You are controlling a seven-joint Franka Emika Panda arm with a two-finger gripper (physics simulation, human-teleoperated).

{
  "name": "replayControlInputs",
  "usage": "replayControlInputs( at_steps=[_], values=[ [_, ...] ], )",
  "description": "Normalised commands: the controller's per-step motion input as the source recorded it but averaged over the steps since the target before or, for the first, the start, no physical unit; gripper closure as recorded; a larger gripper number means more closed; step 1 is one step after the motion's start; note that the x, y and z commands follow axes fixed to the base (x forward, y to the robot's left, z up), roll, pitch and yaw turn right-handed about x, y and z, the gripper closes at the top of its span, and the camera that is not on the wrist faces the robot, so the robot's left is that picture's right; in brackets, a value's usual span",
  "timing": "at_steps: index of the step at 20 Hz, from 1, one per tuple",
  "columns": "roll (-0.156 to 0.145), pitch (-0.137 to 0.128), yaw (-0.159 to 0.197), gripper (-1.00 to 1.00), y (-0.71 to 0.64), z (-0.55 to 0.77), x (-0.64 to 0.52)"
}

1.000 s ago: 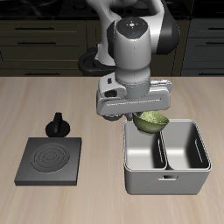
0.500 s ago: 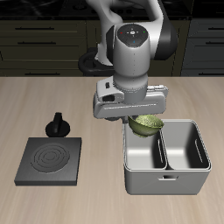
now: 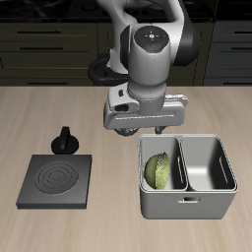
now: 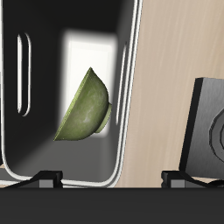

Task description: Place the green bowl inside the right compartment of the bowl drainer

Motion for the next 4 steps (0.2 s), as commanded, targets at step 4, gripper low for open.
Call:
replayControlInputs(
  at_steps=[4],
  values=[
    [0.017,-0.028,0.014,-1.0,0.21,0.24,-0.43]
  ],
)
